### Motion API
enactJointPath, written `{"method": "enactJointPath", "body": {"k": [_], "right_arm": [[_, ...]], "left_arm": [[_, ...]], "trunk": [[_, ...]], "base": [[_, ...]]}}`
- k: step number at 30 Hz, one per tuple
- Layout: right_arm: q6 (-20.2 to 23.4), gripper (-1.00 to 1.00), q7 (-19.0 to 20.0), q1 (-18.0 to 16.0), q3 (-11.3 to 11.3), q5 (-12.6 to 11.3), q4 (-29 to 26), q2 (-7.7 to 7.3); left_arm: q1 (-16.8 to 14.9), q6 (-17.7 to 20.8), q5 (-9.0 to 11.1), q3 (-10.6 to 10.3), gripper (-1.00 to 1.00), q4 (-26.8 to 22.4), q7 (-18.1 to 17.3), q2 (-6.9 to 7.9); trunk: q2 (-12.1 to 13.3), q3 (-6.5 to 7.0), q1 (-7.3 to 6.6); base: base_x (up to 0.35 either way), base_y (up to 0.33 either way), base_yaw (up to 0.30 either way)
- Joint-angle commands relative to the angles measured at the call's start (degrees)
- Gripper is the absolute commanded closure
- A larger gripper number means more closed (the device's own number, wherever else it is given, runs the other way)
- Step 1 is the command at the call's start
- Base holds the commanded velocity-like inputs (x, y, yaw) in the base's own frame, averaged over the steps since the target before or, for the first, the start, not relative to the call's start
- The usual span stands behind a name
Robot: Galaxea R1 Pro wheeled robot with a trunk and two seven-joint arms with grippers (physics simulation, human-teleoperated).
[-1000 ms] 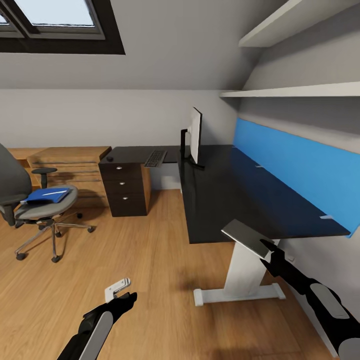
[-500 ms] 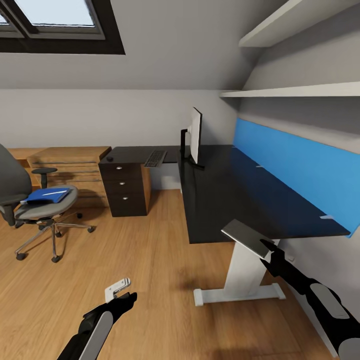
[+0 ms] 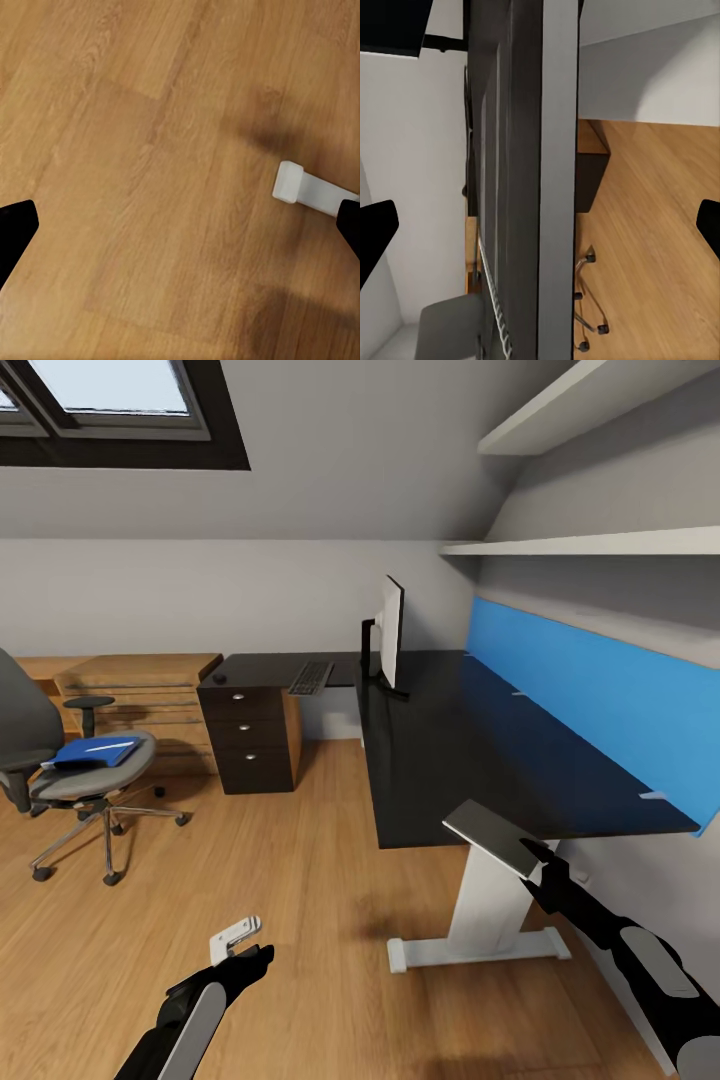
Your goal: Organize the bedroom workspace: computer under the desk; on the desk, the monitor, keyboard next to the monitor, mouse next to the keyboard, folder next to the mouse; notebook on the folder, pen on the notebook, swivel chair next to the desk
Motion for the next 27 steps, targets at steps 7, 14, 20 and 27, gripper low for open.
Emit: {"method": "enactJointPath", "body": {"k": [7, 14, 20, 27], "right_arm": [[0.4, -1.0, 0.0, 0.0, -0.1, -0.1, 0.0, 0.0], [0.5, 1.0, 0.0, 0.0, -0.1, -0.1, 0.0, -0.04], [0.5, 1.0, -0.1, 0.0, -0.1, -0.1, 0.0, -0.07], [0.4, 1.0, 0.0, 0.0, -0.1, -0.1, 0.0, -0.06]], "left_arm": [[0.0, 0.1, 0.6, -0.1, -1.0, -0.1, 0.6, 0.01], [0.0, 0.1, 0.6, -0.1, -1.0, -0.1, 0.6, 0.01], [0.0, 0.1, 0.7, -0.1, -1.0, 0.0, 0.6, 0.01], [0.0, 0.1, 0.6, -0.1, -1.0, 0.3, 0.6, 0.01]], "trunk": [[0.0, -0.05, -0.01], [0.0, -0.05, -0.01], [0.0, -0.05, -0.01], [0.0, -0.05, -0.01]], "base": [[0.0, 0.0, 0.0], [0.0, 0.0, 0.0], [0.0, 0.0, 0.0], [0.0, 0.0, 0.0]]}}
